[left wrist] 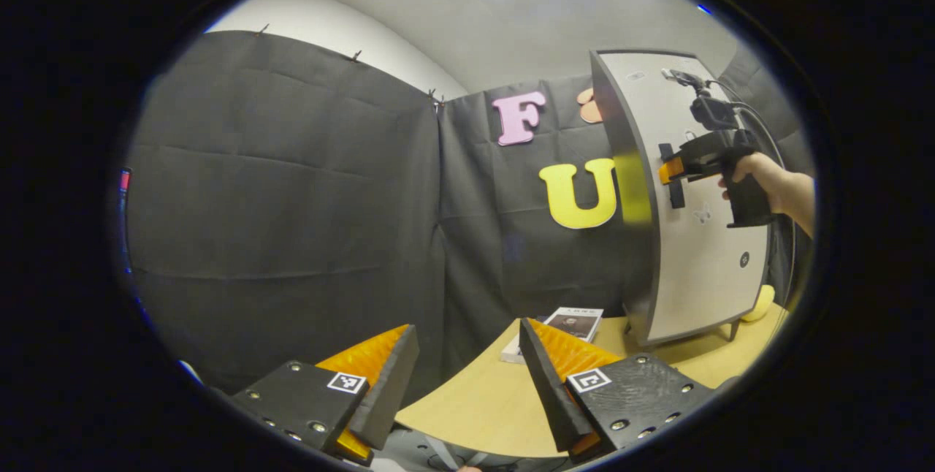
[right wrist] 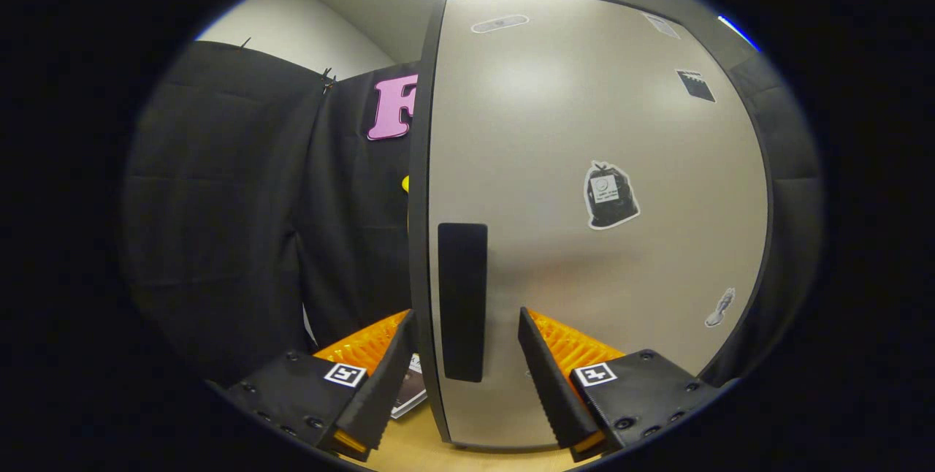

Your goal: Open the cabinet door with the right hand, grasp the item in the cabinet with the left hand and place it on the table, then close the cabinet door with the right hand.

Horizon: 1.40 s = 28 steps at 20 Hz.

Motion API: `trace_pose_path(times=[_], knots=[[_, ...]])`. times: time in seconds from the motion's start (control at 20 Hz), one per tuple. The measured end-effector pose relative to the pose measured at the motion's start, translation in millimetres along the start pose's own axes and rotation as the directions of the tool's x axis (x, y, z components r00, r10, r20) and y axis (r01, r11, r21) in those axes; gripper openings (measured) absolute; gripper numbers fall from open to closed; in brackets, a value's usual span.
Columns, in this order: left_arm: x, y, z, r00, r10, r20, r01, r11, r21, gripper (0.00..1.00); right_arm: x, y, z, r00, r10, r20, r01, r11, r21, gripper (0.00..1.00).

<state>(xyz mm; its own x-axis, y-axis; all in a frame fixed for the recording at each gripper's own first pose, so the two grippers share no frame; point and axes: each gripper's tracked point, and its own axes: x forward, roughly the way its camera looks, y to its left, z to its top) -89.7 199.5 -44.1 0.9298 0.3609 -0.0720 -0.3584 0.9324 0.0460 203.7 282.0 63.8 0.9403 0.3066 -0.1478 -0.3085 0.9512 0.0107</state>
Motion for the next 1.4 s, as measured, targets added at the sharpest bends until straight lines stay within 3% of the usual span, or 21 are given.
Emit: trace_pose_path(times=[0.05,0.15,0.2,0.25,0.3,0.35,0.4,0.5,0.75,1.4], knots=[[1,2,-1,1.000,0.003,-0.003,-0.003,1.000,-0.001,0.85,4,2,-3,1.000,-0.002,-0.015,0.002,1.000,-0.004,0.79],[0,7,-2,1.000,0.008,-0.003,-0.008,1.000,-0.004,0.85,11,6,-6,0.999,0.000,-0.041,0.000,1.000,-0.007,0.83],[1,9,-2,1.000,0.009,-0.003,-0.009,1.000,-0.004,0.84,13,0,-6,0.998,-0.044,-0.042,0.043,0.999,-0.011,0.72],[2,10,-2,1.000,0.009,-0.002,-0.009,1.000,-0.004,0.84,17,2,-8,0.998,-0.037,-0.049,0.037,0.999,0.002,0.43],[2,10,-3,1.000,0.009,-0.002,-0.009,1.000,-0.005,0.84,15,1,-12,0.997,-0.041,-0.061,0.041,0.999,0.007,0.42],[3,10,-3,1.000,0.008,-0.002,-0.008,1.000,-0.007,0.84,15,1,-9,0.997,-0.049,-0.058,0.050,0.999,0.016,0.31],[4,10,-4,1.000,0.005,-0.002,-0.005,1.000,-0.009,0.84,15,2,-9,0.996,-0.053,-0.066,0.054,0.998,0.021,0.31],[5,9,-3,1.000,0.000,-0.002,0.000,1.000,-0.008,0.84,14,1,-9,0.996,-0.053,-0.076,0.054,0.998,0.013,0.18],[13,-1,7,0.999,-0.033,0.023,0.033,0.999,-0.011,0.84,5,2,-9,0.997,0.007,-0.083,-0.005,1.000,0.020,0.11],[12,-72,24,0.983,-0.174,0.058,0.175,0.985,-0.004,0.84,-44,3,-3,0.984,0.166,-0.069,-0.162,0.985,0.059,0.12]])
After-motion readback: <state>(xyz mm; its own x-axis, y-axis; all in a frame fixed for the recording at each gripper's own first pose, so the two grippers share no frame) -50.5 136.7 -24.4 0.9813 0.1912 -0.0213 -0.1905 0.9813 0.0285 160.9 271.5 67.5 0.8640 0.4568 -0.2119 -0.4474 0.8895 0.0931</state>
